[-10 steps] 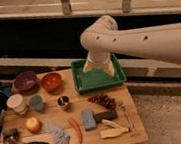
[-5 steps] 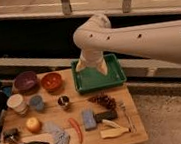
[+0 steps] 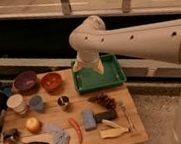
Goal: Stack bowls on top of each other
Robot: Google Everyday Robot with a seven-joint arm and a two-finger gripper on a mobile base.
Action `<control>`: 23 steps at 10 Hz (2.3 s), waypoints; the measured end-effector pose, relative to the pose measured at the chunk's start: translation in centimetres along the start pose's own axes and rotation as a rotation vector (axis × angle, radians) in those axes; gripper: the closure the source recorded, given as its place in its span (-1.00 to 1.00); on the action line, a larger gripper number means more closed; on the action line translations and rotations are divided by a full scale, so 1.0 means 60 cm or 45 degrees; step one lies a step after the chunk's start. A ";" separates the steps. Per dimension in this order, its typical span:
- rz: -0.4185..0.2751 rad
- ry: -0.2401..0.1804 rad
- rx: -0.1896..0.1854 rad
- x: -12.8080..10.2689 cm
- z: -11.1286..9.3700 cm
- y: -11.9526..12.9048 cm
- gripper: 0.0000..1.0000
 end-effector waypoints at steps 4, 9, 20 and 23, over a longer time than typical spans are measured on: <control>-0.087 0.021 -0.080 -0.006 0.051 0.148 -0.60; -0.099 0.046 -0.165 0.011 0.093 0.280 -0.60; -0.006 0.099 -0.162 0.021 0.238 0.346 -0.60; 0.032 0.139 -0.178 0.019 0.272 0.347 -0.60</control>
